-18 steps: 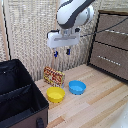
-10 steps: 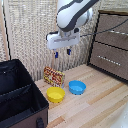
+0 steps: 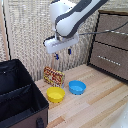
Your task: With caution, bring your gripper towards the upper drawer's hold. Grasp the drawer hold tightly with your gripper tool. Pull the drawer in your direction to reveal the contents of the top drawer.
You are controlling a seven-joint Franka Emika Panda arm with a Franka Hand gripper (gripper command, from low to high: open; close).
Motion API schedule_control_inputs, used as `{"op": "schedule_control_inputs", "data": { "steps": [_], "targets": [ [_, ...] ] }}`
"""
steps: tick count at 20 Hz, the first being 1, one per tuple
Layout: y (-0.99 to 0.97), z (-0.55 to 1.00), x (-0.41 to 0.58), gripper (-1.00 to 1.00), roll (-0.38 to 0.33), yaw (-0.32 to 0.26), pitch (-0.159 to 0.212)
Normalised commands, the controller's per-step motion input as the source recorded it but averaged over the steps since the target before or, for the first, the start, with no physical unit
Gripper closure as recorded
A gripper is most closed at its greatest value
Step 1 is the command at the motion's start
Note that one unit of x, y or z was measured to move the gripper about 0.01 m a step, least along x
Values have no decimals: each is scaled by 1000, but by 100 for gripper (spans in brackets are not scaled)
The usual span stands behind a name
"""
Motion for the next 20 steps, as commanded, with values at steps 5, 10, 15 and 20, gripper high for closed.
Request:
{"op": "schedule_control_inputs", "data": {
  "steps": [5, 10, 15, 20],
  "targets": [
    [82, 503, 146, -100, -258, 85, 19],
    [29, 361, 129, -100, -299, 79, 19],
    [0, 25, 0, -100, -375, 105, 14],
    [0, 0, 0, -100, -375, 119, 23]
  ]
}}
